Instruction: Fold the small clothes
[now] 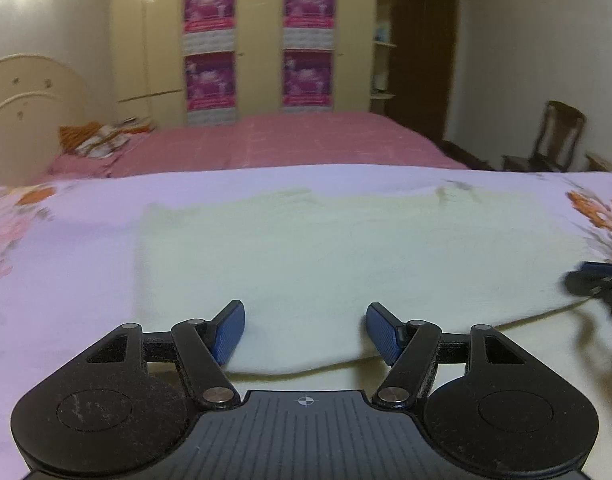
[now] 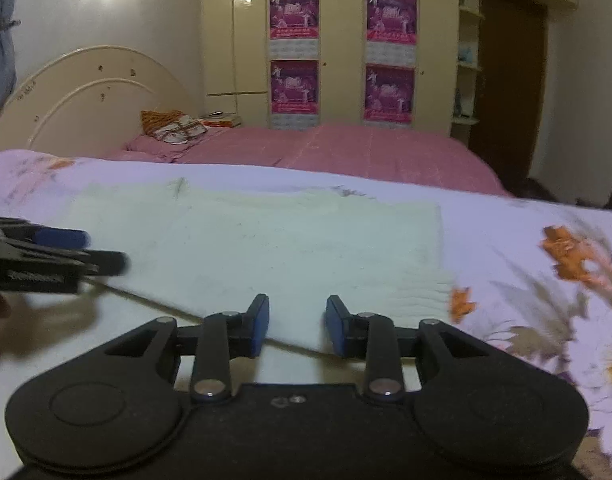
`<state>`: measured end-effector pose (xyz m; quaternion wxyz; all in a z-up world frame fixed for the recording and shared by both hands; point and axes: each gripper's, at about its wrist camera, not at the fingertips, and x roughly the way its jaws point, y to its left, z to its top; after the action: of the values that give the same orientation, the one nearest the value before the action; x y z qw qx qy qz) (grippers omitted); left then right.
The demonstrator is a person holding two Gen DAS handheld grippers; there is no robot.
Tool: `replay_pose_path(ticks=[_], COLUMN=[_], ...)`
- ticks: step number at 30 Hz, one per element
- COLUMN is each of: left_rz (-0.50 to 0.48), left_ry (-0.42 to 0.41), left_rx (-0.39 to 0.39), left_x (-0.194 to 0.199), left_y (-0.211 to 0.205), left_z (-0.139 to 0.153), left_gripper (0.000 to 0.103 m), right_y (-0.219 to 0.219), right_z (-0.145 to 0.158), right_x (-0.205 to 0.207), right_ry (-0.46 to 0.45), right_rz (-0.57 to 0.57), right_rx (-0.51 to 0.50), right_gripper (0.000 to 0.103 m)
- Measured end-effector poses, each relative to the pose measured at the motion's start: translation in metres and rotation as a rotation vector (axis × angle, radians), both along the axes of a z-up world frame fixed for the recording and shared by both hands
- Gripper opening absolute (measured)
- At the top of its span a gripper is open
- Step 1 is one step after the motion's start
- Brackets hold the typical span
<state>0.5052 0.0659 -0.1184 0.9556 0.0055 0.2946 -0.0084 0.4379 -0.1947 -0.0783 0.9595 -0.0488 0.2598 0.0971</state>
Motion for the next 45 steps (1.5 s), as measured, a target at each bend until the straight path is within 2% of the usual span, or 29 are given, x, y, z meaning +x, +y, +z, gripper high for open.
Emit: replay_pose_path(ticks=[1, 3, 9, 13, 17, 23, 25, 26, 31, 38, 43, 45], left_rz=[0.007, 0.014, 0.017, 0.023, 0.026, 0.012, 0.01, 0.01, 0.017, 0.049, 0.058, 0.061], left_ry=[0.003, 0.001, 0.008, 0.051, 0.076, 0.09, 0.075, 0.074, 0.068, 0.17, 0.171, 0.178], left_rx=[-0.002, 0.005, 0.051, 0.069, 0.106, 0.119, 0.106, 0.104, 0.083, 0.04, -0.011, -0.056], left_x=[-0.001, -0.006, -0.004, -0.004, -0.002, -0.013, -0.029, -0.038, -0.097, -0.199, -0.271, -0.295], left_y=[0.007, 0.016, 0.012, 0.008, -0.003, -0.003, 0.001, 0.003, 0.014, 0.015, 0.014, 0.02], left_z=[0.0, 0.0, -0.001, 0.006, 0.001, 0.013, 0.019, 0.021, 0.023, 0.005, 0.005, 0.007], left_gripper=[0.067, 0.067, 0.07, 0.071, 0.084, 0.086, 0.085, 0.086, 0.086, 0.085, 0.085, 0.084], right_y=[-0.012, -0.029, -0.018, -0.016, -0.015, -0.009, -0.016, -0.018, -0.036, -0.066, -0.077, -0.076], right_z=[0.0, 0.0, -0.003, 0.0, -0.003, 0.006, 0.018, 0.02, 0.027, 0.028, 0.025, 0.024], right_x=[0.005, 0.01, 0.011, 0.009, 0.012, 0.012, -0.004, -0.011, -0.053, -0.134, -0.198, -0.222], right_ry=[0.019, 0.041, 0.03, 0.047, 0.045, 0.07, 0.028, 0.015, 0.04, 0.103, 0.154, 0.169], right_rz=[-0.051, -0.076, -0.066, -0.062, -0.05, -0.055, -0.023, -0.016, -0.023, -0.053, -0.083, -0.086], right_rx=[0.015, 0.066, -0.01, -0.031, -0.064, -0.087, -0.032, -0.03, 0.033, 0.143, 0.204, 0.207], right_gripper=[0.028, 0.023, 0.024, 0.025, 0.026, 0.027, 0.039, 0.04, 0.036, 0.035, 0.035, 0.035])
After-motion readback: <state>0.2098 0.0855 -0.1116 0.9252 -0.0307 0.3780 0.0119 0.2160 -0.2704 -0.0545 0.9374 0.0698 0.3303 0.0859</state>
